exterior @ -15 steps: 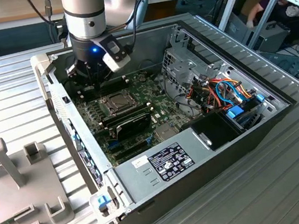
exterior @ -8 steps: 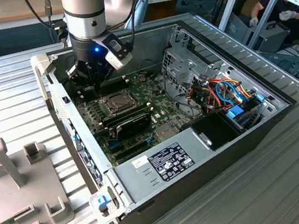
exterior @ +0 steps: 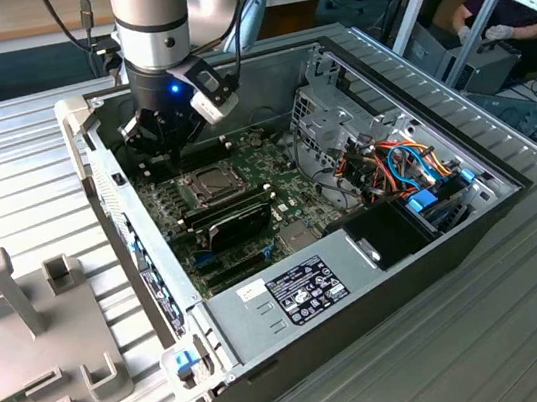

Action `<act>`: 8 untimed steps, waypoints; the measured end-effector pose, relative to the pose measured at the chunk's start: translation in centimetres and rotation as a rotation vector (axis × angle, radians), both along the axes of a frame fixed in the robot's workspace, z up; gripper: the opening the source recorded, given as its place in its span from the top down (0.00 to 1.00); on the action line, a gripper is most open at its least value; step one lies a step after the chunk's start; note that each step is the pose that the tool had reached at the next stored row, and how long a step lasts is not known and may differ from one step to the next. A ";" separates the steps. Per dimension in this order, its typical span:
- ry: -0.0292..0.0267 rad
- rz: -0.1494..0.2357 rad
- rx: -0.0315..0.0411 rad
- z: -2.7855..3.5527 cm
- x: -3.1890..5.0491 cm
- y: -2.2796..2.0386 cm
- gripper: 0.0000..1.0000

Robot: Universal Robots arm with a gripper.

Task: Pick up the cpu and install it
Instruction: 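Install the first cpu locking lever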

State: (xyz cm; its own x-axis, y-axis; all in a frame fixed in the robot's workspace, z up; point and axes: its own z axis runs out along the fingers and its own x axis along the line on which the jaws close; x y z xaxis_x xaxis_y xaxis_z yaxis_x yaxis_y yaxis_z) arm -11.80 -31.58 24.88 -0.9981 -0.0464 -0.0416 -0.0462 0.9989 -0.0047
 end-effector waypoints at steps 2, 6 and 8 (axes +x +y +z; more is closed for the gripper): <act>0.0001 0.000 0.0018 0.00 0.00 0.00 0.89; 0.0001 0.000 0.0021 0.00 0.00 -0.01 0.89; 0.0001 0.000 0.0023 0.00 0.00 0.00 0.89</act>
